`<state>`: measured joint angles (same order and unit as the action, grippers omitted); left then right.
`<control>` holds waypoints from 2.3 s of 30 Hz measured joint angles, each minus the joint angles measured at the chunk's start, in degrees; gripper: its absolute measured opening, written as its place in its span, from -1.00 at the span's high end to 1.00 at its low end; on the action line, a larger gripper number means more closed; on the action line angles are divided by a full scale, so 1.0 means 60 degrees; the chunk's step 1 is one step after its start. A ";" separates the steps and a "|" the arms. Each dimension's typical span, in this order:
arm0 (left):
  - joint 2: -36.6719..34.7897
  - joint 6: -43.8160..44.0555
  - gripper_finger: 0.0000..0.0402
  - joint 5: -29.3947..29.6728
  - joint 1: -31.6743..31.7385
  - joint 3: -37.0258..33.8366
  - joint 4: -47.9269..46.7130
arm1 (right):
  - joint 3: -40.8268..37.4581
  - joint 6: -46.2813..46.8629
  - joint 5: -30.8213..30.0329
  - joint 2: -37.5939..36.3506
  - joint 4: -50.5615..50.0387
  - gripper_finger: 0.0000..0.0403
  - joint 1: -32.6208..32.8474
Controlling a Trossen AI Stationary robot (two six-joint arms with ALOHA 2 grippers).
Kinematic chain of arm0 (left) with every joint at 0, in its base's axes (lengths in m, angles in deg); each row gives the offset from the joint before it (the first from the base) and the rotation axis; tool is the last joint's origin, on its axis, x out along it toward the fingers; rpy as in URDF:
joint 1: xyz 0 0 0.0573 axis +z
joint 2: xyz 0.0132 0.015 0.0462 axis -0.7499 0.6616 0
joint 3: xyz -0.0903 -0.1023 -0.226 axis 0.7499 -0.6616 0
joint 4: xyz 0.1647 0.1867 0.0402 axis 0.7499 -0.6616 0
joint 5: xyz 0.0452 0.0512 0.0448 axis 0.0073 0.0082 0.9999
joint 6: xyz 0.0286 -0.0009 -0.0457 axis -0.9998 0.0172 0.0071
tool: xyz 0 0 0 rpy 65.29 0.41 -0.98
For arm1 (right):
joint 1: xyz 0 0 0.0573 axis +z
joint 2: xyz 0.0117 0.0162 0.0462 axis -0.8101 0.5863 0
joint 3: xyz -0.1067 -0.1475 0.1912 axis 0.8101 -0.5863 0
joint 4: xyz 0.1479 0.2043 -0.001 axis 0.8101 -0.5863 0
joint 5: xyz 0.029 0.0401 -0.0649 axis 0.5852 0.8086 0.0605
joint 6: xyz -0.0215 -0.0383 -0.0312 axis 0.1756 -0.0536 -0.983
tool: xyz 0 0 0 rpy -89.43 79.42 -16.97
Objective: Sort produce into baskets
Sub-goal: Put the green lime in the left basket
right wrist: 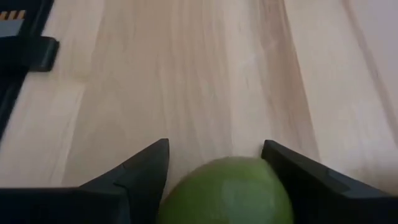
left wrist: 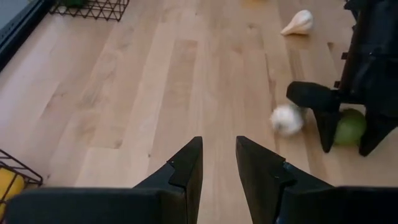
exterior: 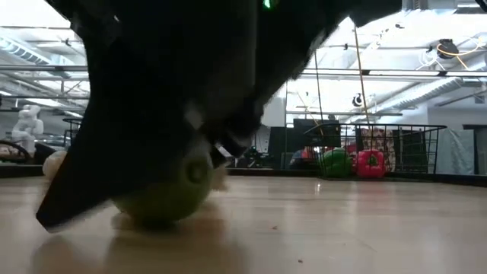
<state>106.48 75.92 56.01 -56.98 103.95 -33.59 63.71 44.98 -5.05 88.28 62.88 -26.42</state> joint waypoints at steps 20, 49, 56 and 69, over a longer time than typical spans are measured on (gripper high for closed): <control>0.0001 0.0010 0.49 0.0833 0.0000 -0.0004 0.0087 | -0.0007 -0.1899 0.0078 -0.0293 -0.0785 0.02 -0.0137; 0.1303 0.5325 0.49 0.5994 -0.4403 -0.0004 0.0084 | -0.0010 -0.7369 -0.3134 -0.3712 -0.3182 0.04 -0.1647; 0.2508 0.7071 0.49 0.7999 -0.6045 -0.0004 0.0181 | 0.0004 -0.9973 -0.3111 -0.4615 -0.0530 0.04 -0.3842; 0.4115 0.7512 0.49 0.8962 -0.6437 -0.0004 0.0893 | 0.0004 -0.5917 0.3661 -0.3224 0.5823 0.04 -0.7775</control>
<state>131.17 120.99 109.78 -95.60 103.93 -28.23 63.73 9.48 16.91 68.94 97.82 -73.08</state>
